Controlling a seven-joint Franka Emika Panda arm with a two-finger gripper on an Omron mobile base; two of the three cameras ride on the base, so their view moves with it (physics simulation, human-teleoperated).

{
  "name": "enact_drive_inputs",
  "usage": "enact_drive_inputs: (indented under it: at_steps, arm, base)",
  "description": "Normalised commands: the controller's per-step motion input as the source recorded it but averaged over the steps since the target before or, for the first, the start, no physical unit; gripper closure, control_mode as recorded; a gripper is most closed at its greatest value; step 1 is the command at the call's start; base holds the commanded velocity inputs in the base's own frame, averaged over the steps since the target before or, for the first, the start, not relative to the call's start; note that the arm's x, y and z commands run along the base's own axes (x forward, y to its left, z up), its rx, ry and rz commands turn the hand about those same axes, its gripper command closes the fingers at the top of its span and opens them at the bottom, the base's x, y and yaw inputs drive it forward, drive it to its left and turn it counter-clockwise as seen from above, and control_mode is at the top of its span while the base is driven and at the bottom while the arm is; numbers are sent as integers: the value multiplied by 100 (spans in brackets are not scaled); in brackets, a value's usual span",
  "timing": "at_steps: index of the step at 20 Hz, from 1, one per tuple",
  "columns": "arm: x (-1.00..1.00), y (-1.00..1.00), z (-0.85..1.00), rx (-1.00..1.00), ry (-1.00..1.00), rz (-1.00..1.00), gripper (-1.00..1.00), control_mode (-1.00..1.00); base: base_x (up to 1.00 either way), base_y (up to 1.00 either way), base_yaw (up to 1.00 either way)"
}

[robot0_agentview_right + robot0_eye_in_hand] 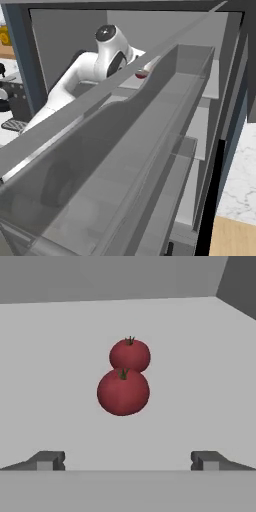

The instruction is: Place one tomato and one fish in each tupperware on the nearby counter, to pack two identical lunches.

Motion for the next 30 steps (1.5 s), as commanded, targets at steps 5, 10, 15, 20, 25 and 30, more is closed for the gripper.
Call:
enact_drive_inputs:
  at_steps: [5, 10, 15, 20, 25, 30]
  arm:
    - [42, -2, -25, 0, 5, 0, -100, -100]
    - [53, 0, -23, 0, 3, -2, -100, -100]
    - [81, -7, -23, 0, 1, 0, -100, -100]
    - [52, -31, -12, 1, 2, 0, 100, -100]
    - [0, 0, 0, 0, 0, 0, 100, -100]
    - [-36, 0, -7, 0, -1, 0, 100, -100]
  base:
    - [0, 0, 0]
    - [0, 0, 0]
    - [0, 0, 0]
    - [0, 0, 0]
    - [0, 0, 0]
    - [0, 0, 0]
